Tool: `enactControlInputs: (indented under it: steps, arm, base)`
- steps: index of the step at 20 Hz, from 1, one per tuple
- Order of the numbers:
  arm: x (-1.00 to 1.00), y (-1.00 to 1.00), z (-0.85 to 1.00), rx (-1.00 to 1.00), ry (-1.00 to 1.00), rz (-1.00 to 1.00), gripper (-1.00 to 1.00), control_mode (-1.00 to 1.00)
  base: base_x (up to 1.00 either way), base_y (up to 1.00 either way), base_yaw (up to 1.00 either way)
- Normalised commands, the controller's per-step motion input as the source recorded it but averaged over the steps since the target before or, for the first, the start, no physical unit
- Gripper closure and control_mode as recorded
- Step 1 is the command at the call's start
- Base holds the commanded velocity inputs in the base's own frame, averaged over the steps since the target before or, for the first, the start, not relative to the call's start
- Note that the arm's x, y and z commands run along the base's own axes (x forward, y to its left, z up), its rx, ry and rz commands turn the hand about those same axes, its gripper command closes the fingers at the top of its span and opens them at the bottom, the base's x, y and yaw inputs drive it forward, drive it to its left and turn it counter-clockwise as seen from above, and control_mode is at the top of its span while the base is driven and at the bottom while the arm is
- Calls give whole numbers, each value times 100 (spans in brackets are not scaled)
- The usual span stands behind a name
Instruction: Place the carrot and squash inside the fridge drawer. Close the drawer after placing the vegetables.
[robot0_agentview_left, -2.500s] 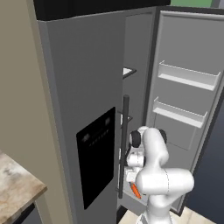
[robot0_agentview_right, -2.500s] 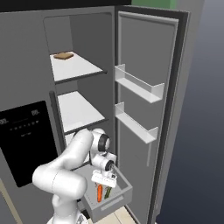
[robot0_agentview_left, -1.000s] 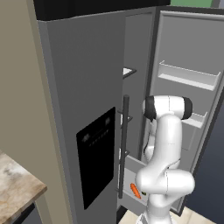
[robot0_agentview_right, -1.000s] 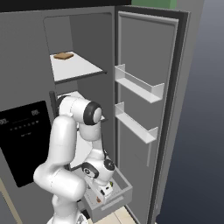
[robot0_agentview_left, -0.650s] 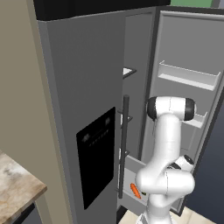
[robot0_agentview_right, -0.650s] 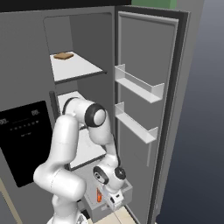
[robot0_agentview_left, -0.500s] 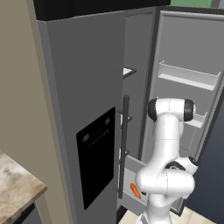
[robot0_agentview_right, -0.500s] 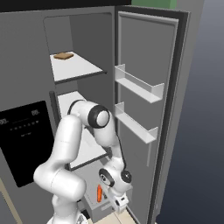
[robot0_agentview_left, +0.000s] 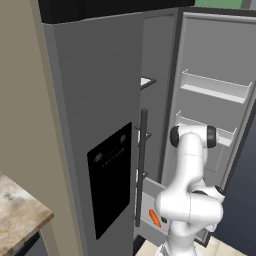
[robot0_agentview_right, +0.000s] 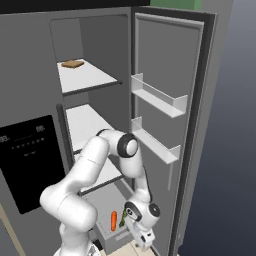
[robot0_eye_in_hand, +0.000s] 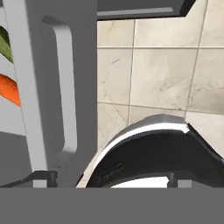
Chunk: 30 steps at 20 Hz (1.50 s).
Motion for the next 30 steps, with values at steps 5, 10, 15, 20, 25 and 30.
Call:
enactControlInputs:
  steps: [5,10,15,20,25,30]
  arm:
    - [30,-10,-78,0,2,0,-100,-100]
    - [45,0,-69,1,0,0,-100,-100]
    - [46,0,-62,3,0,0,-100,-100]
    - [44,0,-54,7,0,0,-100,-100]
    - [40,13,-14,14,-5,0,-100,-100]
    - [46,19,0,12,-5,0,-100,-100]
  base:
    - [0,0,0]
    - [0,0,0]
    - [0,0,0]
    - [0,0,0]
    - [0,0,0]
    - [0,0,0]
